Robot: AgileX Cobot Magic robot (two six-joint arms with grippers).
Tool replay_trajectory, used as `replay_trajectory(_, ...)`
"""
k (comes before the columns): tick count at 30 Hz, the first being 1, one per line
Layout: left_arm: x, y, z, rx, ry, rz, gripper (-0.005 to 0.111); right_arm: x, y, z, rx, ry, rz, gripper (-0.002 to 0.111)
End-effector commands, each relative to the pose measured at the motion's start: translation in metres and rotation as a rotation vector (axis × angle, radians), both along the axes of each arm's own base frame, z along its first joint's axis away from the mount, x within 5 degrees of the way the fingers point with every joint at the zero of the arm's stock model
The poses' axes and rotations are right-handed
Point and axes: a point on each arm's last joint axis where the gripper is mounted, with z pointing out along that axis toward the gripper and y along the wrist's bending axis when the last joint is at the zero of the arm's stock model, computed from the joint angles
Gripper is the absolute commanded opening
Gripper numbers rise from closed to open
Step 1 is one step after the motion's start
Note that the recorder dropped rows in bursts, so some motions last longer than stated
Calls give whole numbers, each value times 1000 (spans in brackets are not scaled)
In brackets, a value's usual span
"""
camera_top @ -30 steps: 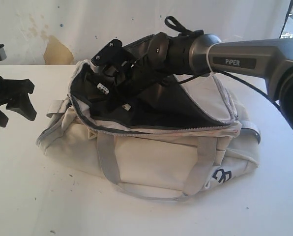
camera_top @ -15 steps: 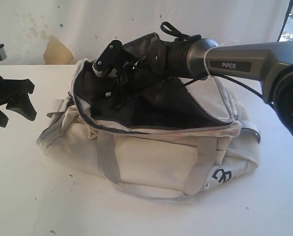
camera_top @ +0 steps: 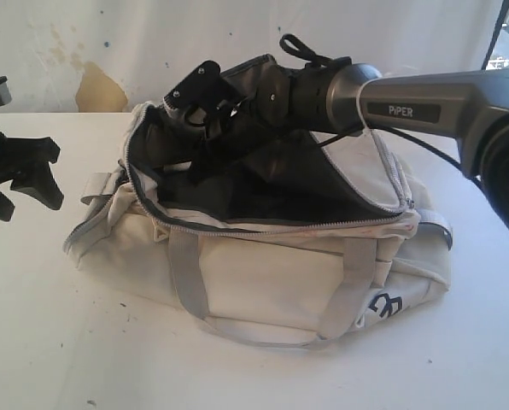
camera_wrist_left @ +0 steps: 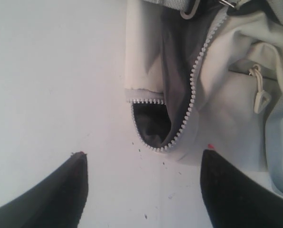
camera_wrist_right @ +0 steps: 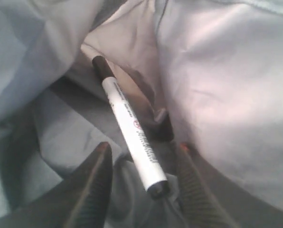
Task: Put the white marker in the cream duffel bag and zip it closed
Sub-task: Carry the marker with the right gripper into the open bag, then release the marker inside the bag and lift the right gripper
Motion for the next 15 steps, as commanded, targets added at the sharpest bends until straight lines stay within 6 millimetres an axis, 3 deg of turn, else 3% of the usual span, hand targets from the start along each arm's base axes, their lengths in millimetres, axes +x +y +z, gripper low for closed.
replay_trajectory(1,-1,-3,5,-15,-14,-1,73,-9,-4,29,53,43,-38,41)
replay_trajectory(7,0,-4,6,-28,-18,5,73,-26,-10,40,4,191,-6,41)
replay_trajectory(15,-2,-4,5,-28,-6,-10,73,-42,-15,35,-72,361,19,41)
